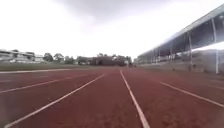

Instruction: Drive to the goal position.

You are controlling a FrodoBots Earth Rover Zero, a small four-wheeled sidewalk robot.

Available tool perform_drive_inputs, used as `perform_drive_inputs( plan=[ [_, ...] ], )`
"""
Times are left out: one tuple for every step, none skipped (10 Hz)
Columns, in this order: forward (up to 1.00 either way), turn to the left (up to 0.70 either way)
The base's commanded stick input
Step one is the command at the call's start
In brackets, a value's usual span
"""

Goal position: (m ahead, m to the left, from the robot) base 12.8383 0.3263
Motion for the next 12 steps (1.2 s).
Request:
perform_drive_inputs(
  plan=[
    [0.45,0.00],
    [0.45,0.00],
    [0.45,0.00],
    [0.45,0.00],
    [0.45,0.00],
    [0.45,0.00],
    [0.45,0.00],
    [0.45,0.00],
    [0.45,0.00],
    [0.45,0.00],
    [0.45,0.00],
    [0.45,0.00]
  ],
)
